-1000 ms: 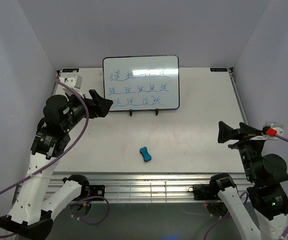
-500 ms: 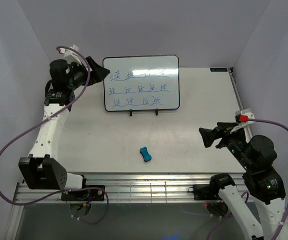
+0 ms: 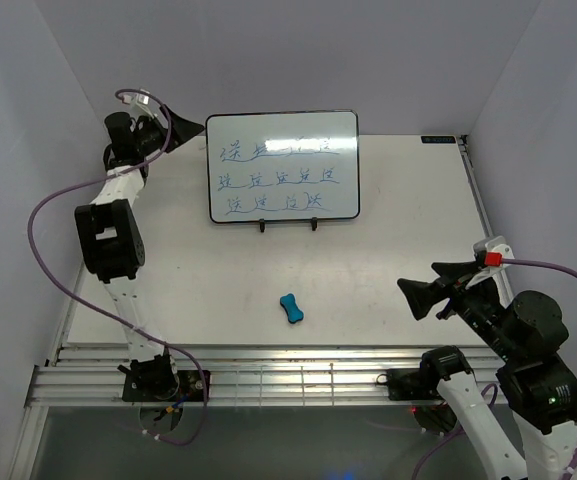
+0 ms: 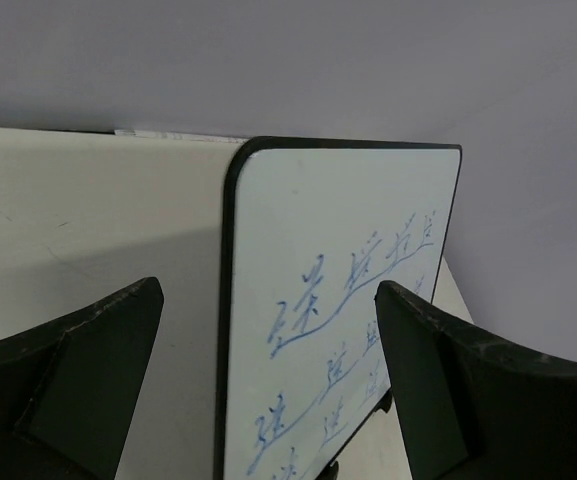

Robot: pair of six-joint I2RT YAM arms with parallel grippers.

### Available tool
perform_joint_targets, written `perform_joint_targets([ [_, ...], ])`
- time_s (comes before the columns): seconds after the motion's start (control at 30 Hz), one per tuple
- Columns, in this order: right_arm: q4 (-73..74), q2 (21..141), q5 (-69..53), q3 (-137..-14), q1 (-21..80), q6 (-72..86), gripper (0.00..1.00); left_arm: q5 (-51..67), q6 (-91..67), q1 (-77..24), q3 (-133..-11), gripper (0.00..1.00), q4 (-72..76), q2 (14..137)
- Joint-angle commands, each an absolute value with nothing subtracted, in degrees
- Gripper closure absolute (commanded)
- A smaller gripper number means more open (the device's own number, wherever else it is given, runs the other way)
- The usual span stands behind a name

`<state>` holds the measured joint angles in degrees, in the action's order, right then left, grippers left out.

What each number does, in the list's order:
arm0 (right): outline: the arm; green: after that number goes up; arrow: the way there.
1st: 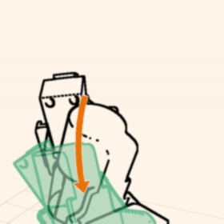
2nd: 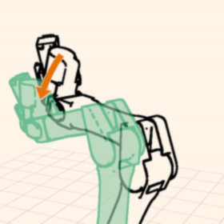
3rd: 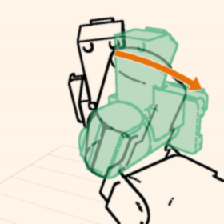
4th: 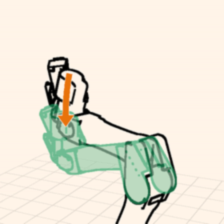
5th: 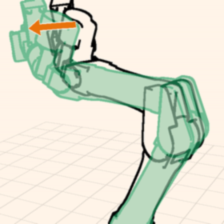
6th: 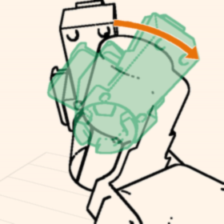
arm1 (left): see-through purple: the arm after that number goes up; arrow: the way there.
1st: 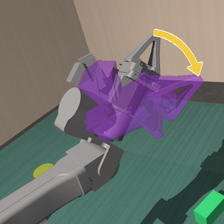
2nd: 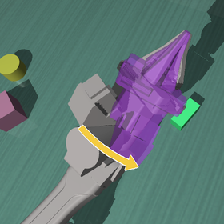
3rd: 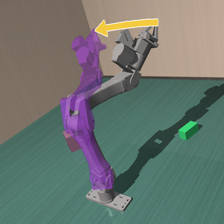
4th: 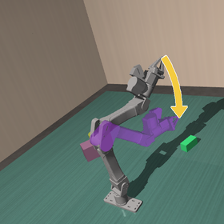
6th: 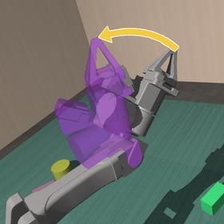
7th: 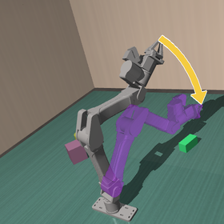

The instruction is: Erase the whiteboard

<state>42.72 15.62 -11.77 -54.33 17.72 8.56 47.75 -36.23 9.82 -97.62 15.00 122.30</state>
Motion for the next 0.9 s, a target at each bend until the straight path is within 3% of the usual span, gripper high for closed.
perform_joint_targets([
  [0.0,45.7,13.7,-10.6,-54.7,17.9,8.9,0.1,52.9,-40.7,10.2,-106.4,0.02,18.5,129.1],
  [0.23,49.4,15.8,-5.8,-53.5,17.9,9.1,0.1,66.4,-48.2,9.6,-123.0,0.02,23.6,144.2],
  [0.7,49.4,20.3,-5.3,-55.8,17.9,7.5,0.1,68.3,-53.8,4.3,-135.9,0.03,27.3,153.6],
  [0.87,48.3,18.0,-3.8,-55.1,17.9,8.8,0.1,66.8,-58.2,4.0,-135.4,0.06,34.1,154.8],
])
